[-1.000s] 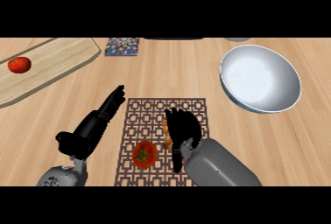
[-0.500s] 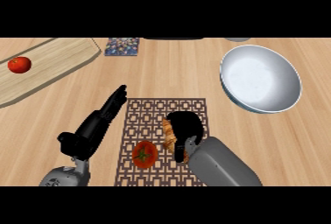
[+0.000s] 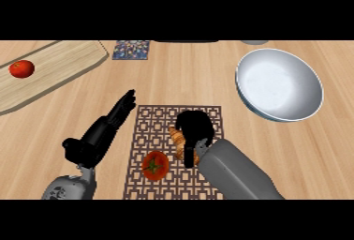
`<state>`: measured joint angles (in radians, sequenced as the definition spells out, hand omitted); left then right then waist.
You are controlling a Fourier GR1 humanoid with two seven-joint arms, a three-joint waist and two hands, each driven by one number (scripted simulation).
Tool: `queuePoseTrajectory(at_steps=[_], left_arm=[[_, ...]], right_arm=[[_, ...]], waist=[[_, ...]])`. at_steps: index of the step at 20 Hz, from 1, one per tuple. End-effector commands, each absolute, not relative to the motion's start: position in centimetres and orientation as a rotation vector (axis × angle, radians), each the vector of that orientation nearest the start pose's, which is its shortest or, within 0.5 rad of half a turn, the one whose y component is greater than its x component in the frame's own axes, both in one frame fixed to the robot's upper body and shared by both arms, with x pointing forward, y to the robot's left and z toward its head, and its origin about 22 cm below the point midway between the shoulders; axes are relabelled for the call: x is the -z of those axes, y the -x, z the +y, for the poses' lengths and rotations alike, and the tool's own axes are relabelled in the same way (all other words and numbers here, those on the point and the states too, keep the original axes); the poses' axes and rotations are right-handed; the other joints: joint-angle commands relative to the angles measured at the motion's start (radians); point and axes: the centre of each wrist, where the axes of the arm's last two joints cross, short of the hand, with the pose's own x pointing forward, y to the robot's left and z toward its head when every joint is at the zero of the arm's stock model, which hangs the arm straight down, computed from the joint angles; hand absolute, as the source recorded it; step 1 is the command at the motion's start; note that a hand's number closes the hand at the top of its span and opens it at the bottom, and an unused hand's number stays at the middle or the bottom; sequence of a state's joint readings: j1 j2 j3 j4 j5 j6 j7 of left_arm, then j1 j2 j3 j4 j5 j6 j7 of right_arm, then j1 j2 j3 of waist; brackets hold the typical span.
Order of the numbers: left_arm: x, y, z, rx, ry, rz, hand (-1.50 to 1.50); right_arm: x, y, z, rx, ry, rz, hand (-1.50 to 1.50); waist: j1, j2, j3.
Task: Pick the croissant from the placemat and place it in the bowl
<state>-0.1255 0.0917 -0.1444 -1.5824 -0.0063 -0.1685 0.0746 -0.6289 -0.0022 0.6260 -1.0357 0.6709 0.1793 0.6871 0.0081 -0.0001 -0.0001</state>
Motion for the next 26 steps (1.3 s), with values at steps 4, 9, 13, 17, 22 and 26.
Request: queuePoseTrajectory(at_steps=[4,9,13,17,22,26], left_arm=[[-3.1,-27.2,19.3,0.403,0.210,-1.592,0.00],[-1.4,-26.8,19.0,0.414,0.196,-1.601,0.00],[-3.9,-27.1,21.0,0.411,0.186,-1.594,0.00],[-2.2,-27.1,20.3,0.392,0.175,-1.579,0.00],[-3.4,-26.7,21.0,0.381,0.178,-1.566,0.00],[-3.3,-26.9,20.6,0.369,0.153,-1.580,0.00]], right_arm=[[-5.5,-37.7,-4.9,-1.020,0.828,-0.839,1.50],[-5.4,-38.8,-3.9,-0.974,0.938,-0.834,1.50],[-9.0,-41.0,-4.4,-0.897,1.190,-0.830,1.50],[-10.8,-40.1,-1.4,-0.759,1.305,-0.992,1.50],[-15.8,-40.8,-2.1,-0.505,1.338,-1.232,1.50],[-18.5,-41.2,-3.5,-0.344,1.310,-1.290,1.50]], waist=[[0.026,0.011,0.000],[0.031,0.009,0.000],[0.018,0.003,0.000],[0.002,0.001,-0.001],[-0.006,-0.006,0.000],[-0.017,-0.007,0.001]])
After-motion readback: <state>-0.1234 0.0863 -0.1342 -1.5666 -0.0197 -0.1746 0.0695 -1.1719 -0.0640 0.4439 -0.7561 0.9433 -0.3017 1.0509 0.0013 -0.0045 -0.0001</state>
